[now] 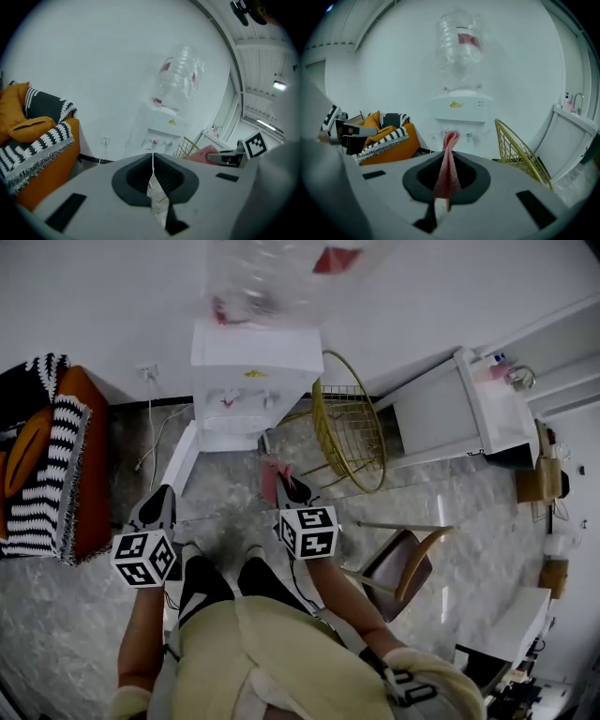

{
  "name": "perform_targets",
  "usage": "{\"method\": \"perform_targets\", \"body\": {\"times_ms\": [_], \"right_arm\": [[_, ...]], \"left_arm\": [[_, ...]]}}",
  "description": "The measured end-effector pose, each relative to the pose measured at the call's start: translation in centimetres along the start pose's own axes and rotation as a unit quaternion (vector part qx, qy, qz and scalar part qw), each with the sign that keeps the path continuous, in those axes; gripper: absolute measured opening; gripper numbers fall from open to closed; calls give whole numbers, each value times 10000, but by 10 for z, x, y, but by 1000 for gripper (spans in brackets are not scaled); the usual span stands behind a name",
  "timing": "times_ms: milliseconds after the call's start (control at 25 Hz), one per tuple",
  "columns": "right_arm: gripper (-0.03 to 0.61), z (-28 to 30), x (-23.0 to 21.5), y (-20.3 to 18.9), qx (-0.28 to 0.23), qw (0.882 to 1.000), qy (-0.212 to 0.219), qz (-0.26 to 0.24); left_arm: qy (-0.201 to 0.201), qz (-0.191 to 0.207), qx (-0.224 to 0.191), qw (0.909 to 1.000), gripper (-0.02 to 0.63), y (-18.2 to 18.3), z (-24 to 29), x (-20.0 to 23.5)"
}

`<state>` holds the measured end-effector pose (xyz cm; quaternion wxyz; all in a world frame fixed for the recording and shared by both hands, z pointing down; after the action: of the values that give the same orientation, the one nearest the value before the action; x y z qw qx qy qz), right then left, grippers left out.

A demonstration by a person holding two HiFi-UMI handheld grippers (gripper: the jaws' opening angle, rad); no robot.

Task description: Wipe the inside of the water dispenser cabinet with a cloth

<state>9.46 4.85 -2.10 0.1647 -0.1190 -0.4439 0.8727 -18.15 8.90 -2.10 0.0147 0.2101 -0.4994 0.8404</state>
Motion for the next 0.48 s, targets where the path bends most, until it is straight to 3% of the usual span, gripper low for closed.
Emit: {"method": "perform_targets", "body": {"times_ms": [280,480], "right_arm": [[26,-13,11,18,-173,9998,12,20],[25,-7,25,31,-279,9996,70,29]], "left_arm": [[-222,89,-412,9989,17,35,-24,-13],[-278,-10,-494,9984,17,39,-35,-3]]}}
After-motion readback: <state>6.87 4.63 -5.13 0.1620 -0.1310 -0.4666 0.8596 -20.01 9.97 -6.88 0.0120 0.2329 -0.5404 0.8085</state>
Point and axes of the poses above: the fingertips, and each gripper's own axes: z forward along the fingers, x to its left, y out of its top, the point moved 6 cm from there along -z, backward along the fingers, and after that the axes turned 1 degree about -x, right-handed, at the moved point
